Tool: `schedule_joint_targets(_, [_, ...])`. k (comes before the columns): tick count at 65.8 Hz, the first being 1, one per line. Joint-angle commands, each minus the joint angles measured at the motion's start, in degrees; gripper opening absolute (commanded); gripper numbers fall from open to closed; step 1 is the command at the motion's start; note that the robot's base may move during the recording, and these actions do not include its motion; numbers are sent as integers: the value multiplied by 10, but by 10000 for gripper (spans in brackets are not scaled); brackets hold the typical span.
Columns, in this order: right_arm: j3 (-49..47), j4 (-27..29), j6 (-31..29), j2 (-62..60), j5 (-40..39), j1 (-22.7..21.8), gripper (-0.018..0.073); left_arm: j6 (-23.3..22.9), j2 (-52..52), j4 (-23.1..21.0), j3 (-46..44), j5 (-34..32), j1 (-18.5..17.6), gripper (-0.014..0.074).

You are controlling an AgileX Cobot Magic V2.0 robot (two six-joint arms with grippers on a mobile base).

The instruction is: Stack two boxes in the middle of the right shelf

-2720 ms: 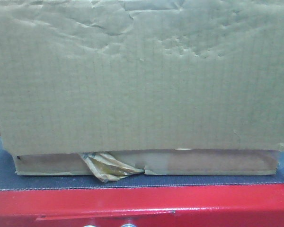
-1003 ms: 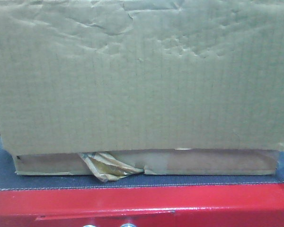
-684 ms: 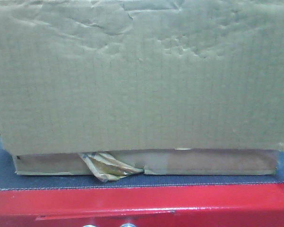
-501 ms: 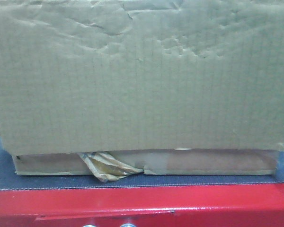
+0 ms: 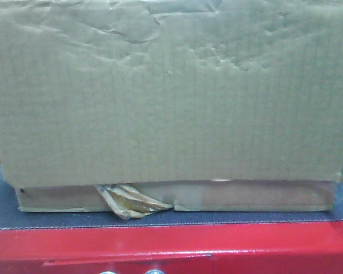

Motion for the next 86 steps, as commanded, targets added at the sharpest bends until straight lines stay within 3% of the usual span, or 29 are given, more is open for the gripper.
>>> schedule_joint_targets(1, [5,-2,-1,-1,-2,-3,251,-1,1,6,1,-1,2,298])
schedule_joint_targets(50, [-22,-2,-1,-1,-2,-2,251,0,-9,-1,1,-1,2,298])
schedule_joint_targets(56, [-22,-2,-1,-1,-2,-2,206,0,-9,-4,1,-1,2,291])
schedule_joint_targets(59, [-22,-2,-1,-1,-2,-1,155,0,-9,-4,1,-1,2,265])
schedule_joint_targets(68, [-22,-2,-2,0,-2,-1,-168,0,-9,-5,1,-1,2,-34])
schedule_joint_targets(71, [-22,-4,-2,0,-2,-1,-158,0,-9,-5,1,-1,2,-110])
schedule_joint_targets(82, [-23,-17,-1,-3,-2,7,-153,-7,-11,1,-5,-1,2,-111])
schedule_joint_targets(86, [-23,-24,9,-9,-2,15,-153,-23,-17,25,-12,-1,-5,-111])
